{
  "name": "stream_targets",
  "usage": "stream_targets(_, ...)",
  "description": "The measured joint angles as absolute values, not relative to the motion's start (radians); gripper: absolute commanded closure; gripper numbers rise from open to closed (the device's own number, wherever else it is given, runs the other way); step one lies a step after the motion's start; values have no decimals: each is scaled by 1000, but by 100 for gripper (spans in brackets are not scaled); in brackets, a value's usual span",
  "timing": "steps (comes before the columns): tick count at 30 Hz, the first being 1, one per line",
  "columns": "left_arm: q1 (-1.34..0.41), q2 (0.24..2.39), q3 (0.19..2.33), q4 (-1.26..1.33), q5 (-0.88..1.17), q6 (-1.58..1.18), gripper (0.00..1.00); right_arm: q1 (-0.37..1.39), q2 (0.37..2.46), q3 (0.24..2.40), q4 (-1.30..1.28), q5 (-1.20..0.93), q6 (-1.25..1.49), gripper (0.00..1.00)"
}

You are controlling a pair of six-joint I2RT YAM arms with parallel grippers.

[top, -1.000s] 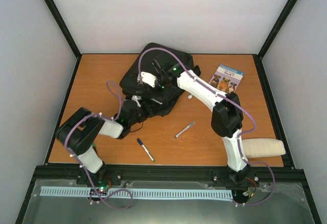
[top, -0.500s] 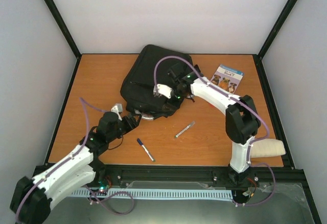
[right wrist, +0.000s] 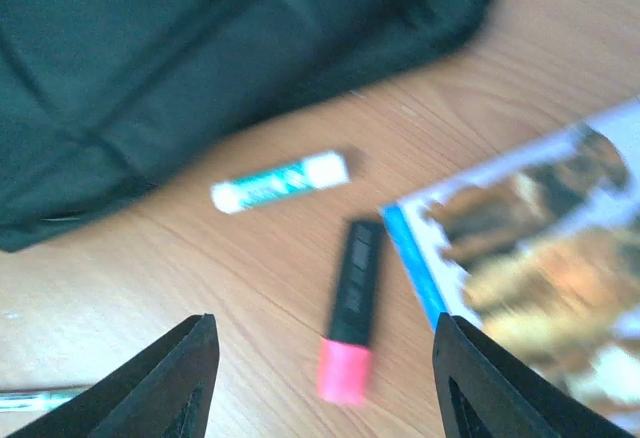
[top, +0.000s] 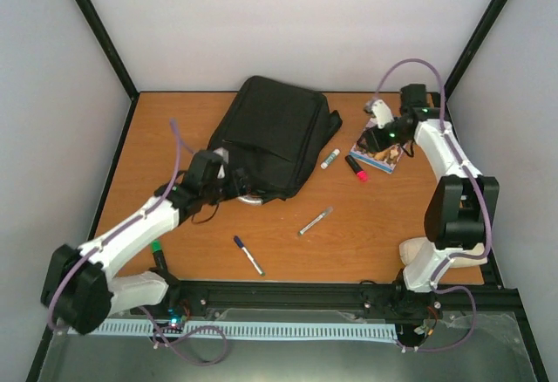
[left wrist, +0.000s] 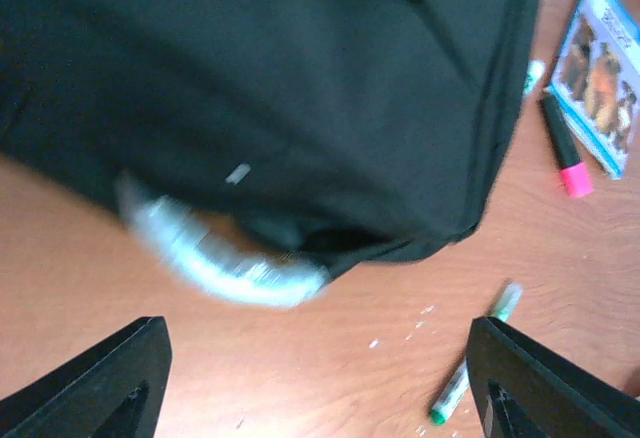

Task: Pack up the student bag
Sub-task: Place the book in the student bag.

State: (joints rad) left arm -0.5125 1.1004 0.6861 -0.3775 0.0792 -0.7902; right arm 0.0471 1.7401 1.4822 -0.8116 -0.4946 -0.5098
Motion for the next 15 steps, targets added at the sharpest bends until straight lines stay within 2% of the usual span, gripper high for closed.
stream_targets(7, -511, 1421, 1000, -361, 156, -673, 19, -98, 1768, 1447, -794, -379, -499, 38)
stream_targets(12, -511, 1604, 1129, -345, 247, -650, 23, -94, 1839, 1439, -783, -275, -551, 28)
stream_targets(15, -511, 1681, 1171, -338, 294, -649, 23, -94, 1885, 1439, -774, -232, -573, 25)
